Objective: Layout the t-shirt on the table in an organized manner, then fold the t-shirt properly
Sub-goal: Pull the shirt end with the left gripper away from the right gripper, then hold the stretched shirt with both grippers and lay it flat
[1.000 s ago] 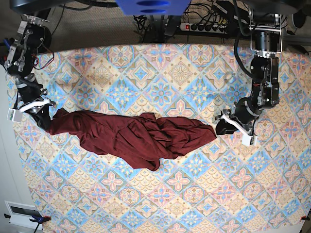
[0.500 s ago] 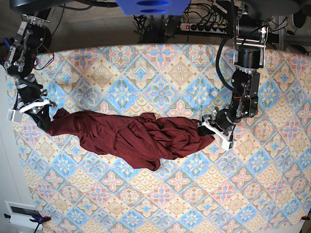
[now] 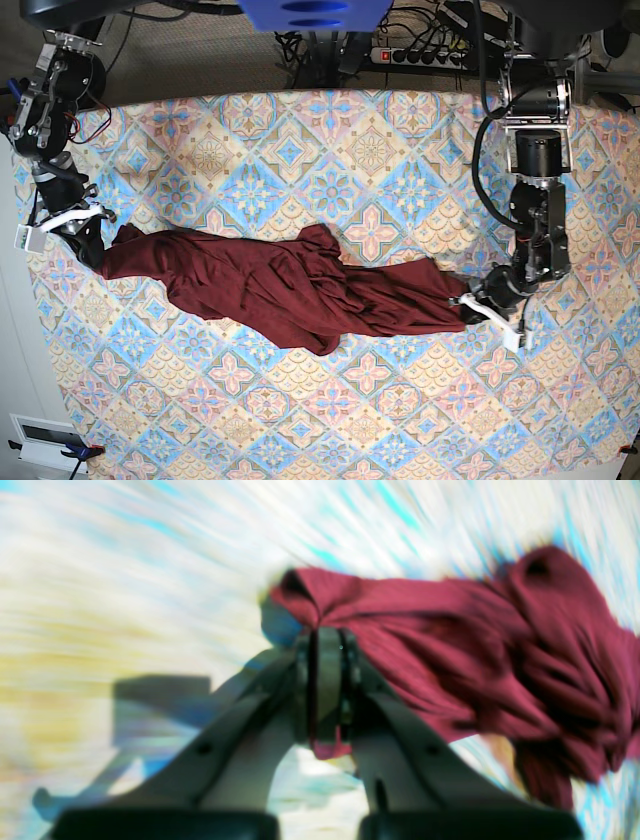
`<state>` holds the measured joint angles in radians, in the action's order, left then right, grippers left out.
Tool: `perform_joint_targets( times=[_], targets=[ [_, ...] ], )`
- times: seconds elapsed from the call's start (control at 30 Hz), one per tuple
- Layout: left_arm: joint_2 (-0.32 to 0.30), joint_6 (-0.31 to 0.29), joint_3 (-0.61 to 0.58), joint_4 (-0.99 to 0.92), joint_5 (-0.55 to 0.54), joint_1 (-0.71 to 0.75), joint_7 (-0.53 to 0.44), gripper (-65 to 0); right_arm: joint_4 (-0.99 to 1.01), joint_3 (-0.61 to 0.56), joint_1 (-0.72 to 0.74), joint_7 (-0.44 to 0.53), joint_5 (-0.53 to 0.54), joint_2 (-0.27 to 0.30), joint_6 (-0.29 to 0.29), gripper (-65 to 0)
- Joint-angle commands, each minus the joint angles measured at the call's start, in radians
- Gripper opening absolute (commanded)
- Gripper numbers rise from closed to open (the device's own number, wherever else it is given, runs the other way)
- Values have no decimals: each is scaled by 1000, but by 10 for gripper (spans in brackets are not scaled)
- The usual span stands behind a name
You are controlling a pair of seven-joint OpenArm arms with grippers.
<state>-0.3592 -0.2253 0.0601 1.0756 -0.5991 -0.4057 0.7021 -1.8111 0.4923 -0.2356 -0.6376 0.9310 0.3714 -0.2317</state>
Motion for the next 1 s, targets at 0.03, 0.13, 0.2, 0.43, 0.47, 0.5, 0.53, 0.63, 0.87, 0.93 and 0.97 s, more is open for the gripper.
perform_joint_targets(
  times=[0.03,0.13,0.2,0.43,0.47,0.5,0.53,0.63,0.87,0.93,0.97],
  targets=[
    [-50,2,62,18,-5,-23,-17,-650,-19,7,8,28,15,21,-7,-650],
    [-110,0,120,18,-5,-25,-17,-650,-19,7,8,28,15,21,-7,-650],
    [-148,0,149,18,-26,-19,-17,-650,-19,6,8,28,16,21,-7,-650],
    [-323,-1,168,18,-236,-15,-19,-650,-16,9,9,28,16,21,-7,-650],
    [-349,-1,168,18,-269,-15,-19,-650,-16,12,9,28,16,21,-7,-650],
    [-373,-1,168,18,-298,-17,-19,-650,-16,15,11,31,16,21,-7,-650],
    [-398,-1,168,18,-322,-17,-19,-650,-16,21,11,32,16,21,-7,-650],
    [-443,-1,169,18,-393,-17,-19,-650,-16,55,11,32,21,21,-7,-650],
    [-489,-1,202,213,-493,58,-19,-650,-23,58,22,34,21,36,-8,-650],
    [-475,-1,244,277,-474,92,-17,-650,-16,44,45,34,21,44,-24,-650],
    [-470,-1,260,285,-460,101,-17,-650,-6,21,74,34,20,44,-53,-650]
  ],
)
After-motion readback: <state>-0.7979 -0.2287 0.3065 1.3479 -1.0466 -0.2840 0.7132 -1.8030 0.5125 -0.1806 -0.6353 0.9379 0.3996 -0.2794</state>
